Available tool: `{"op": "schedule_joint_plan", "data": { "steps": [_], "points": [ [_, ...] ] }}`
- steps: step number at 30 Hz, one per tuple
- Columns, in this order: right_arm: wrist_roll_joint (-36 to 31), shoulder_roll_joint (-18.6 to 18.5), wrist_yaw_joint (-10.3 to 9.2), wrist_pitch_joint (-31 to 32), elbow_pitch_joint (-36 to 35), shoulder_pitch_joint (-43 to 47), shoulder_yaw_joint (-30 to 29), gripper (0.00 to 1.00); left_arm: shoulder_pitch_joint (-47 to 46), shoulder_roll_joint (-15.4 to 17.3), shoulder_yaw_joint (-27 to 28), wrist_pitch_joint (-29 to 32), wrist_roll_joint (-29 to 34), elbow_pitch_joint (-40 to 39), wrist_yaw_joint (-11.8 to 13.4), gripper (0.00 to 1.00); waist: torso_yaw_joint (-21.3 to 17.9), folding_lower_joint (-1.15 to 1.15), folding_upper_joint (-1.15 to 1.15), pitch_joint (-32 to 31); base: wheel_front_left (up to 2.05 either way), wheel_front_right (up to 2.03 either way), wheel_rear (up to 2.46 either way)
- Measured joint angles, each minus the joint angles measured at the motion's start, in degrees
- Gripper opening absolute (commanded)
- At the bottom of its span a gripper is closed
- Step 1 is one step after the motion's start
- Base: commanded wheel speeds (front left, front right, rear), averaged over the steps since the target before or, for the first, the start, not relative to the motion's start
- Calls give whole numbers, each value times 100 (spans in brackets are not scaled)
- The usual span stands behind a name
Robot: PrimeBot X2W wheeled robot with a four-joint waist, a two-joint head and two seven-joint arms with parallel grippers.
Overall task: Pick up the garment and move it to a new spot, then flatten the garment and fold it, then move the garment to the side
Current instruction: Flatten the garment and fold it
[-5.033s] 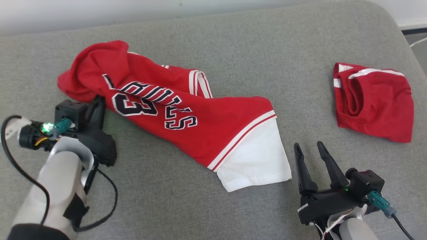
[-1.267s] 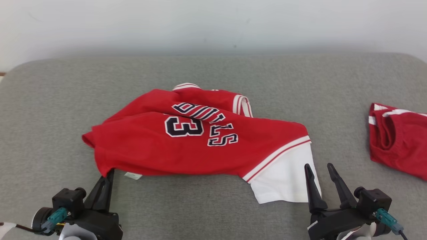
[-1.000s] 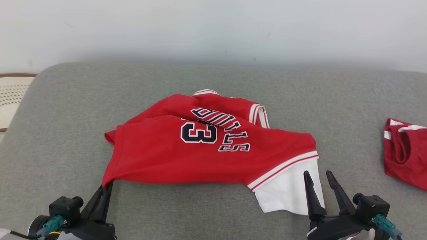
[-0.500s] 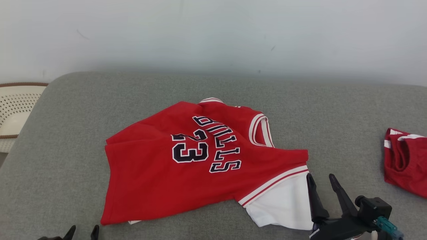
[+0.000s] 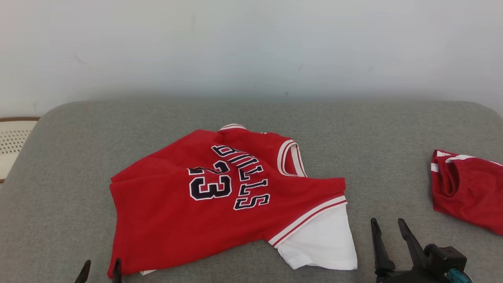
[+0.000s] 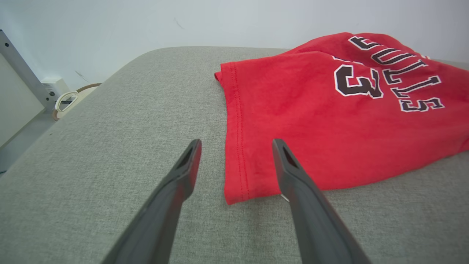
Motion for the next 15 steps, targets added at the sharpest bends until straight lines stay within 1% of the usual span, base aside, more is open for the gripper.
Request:
{"op": "schedule_joint_plan", "data": {
  "steps": [5, 9, 11, 14, 15],
  "points": [
    [-204, 42, 0, 0, -33, 48, -18, 100, 285, -166, 324, 0, 313, -413, 76, 100, -121, 1, 0, -59, 0, 0, 0],
    [-387, 55, 0, 0, -91, 121, 1, 100, 472, -308, 512, 0, 580, -656, -19, 100, -186, 1, 0, -116, 0, 0, 0],
    [-436, 75, 0, 1, -107, 155, 18, 100, 579, -386, 601, 0, 671, -739, -26, 100, -212, 0, 0, -153, 0, 0, 0],
    [-535, 90, 0, 0, -152, 194, 35, 100, 697, -442, 743, 0, 862, -869, -78, 100, -255, 0, 0, -200, 0, 0, 0],
    [-567, 115, 0, 1, -160, 250, 52, 100, 736, -509, 805, -1, 943, -978, -127, 100, -280, 0, 0, -227, 0, 0, 0]
  ]
}}
